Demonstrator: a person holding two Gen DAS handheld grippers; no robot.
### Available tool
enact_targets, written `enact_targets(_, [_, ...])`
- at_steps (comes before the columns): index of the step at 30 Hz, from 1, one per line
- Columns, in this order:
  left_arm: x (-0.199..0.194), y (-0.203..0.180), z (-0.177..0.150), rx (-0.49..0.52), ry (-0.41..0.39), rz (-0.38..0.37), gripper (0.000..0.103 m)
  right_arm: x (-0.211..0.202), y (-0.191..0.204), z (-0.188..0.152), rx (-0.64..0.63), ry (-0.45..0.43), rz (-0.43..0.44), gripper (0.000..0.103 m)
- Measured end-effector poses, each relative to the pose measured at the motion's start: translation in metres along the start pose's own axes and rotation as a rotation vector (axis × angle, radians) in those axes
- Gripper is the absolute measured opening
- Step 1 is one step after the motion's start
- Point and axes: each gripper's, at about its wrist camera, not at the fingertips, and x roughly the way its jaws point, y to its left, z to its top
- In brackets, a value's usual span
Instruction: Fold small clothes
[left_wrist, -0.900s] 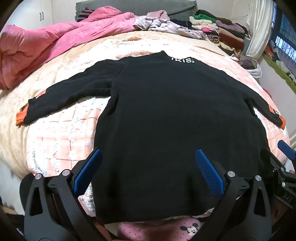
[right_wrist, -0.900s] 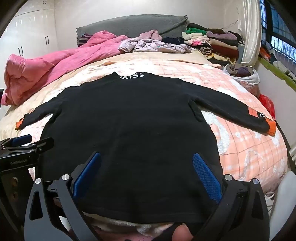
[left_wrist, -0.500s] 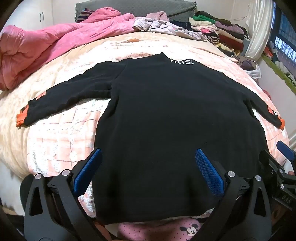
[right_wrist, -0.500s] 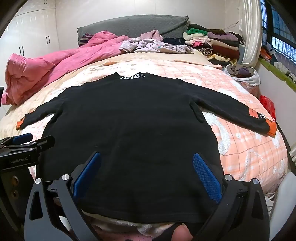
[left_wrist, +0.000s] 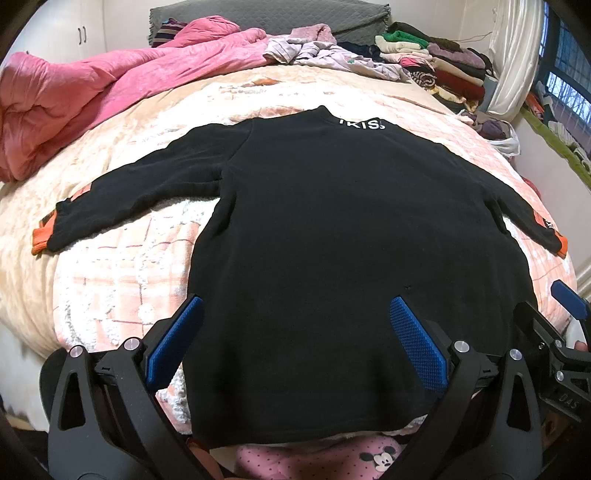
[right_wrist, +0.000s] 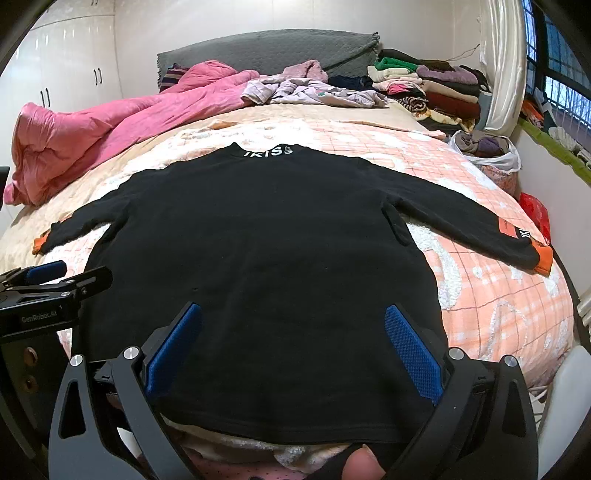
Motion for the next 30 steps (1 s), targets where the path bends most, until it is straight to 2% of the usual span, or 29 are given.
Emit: enact_targets(30, [-0.0002,0.0003,0.0006,0.000,-0.009,0.001,0.095,0.0014,0.0010,-0.0007,-0.007,0.004,0.000,0.099])
